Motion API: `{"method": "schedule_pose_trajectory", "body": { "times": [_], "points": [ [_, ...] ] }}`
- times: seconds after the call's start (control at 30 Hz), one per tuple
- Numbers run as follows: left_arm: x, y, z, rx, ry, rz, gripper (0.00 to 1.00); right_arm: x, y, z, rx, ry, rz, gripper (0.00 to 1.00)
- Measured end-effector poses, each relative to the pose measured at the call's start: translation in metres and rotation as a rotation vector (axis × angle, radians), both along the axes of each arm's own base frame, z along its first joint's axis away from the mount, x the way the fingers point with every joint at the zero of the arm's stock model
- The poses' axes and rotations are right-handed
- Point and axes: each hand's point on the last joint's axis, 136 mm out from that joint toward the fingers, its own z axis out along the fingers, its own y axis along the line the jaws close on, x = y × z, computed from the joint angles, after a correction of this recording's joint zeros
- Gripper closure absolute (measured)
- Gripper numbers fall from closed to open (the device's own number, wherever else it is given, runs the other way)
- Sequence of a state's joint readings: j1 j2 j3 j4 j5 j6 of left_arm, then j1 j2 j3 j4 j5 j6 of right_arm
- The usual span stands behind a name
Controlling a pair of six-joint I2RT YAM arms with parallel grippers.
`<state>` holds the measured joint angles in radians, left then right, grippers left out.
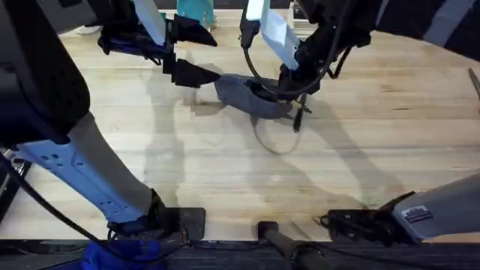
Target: Unzip the bag, pick up the pens from the table one at a time and place them inside, then zip the bag closed.
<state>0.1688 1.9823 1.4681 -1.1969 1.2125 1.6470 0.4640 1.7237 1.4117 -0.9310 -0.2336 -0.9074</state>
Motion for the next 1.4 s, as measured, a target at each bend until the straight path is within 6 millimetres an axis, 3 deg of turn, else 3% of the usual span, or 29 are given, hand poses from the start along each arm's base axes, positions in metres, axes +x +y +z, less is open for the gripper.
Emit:
{"method": "schedule_pose_trajectory", "body": {
  "times": [0.27, 0.47, 0.77, 1.03, 1.2, 1.3, 1.33, 1.4],
  "points": [
    [0.0, 0.0, 0.0, 0.0, 0.0, 0.0, 0.007, 0.009, 0.013, -0.022, -0.002, 0.005, 0.018, 0.968],
    [0.0, 0.0, 0.0, 0.0, 0.0, 0.0, 0.008, 0.033, 0.032, -0.016, 0.067, -0.084, -0.004, 0.968],
    [0.0, 0.0, 0.0, 0.0, 0.0, 0.0, 0.007, 0.031, 0.04, -0.013, 0.118, -0.056, -0.035, 0.968],
    [0.0, 0.0, 0.0, 0.0, 0.0, 0.0, 0.007, 0.028, 0.05, -0.032, 0.11, -0.007, -0.041, 0.968],
    [0.0, 0.0, 0.0, 0.0, 0.0, 0.0, 0.008, 0.027, 0.05, -0.032, 0.112, -0.003, -0.043, 0.963],
    [0.0, 0.0, 0.0, 0.0, 0.0, 0.0, 0.008, 0.027, 0.05, -0.032, 0.112, -0.001, -0.047, 0.898],
    [0.0, 0.0, 0.0, 0.0, 0.0, 0.0, 0.007, 0.027, 0.05, -0.033, 0.112, 0.001, -0.05, 0.831],
    [0.0, 0.0, 0.0, 0.0, 0.0, 0.0, 0.007, 0.027, 0.05, -0.033, 0.112, 0.003, -0.055, 0.563]
  ]
}}
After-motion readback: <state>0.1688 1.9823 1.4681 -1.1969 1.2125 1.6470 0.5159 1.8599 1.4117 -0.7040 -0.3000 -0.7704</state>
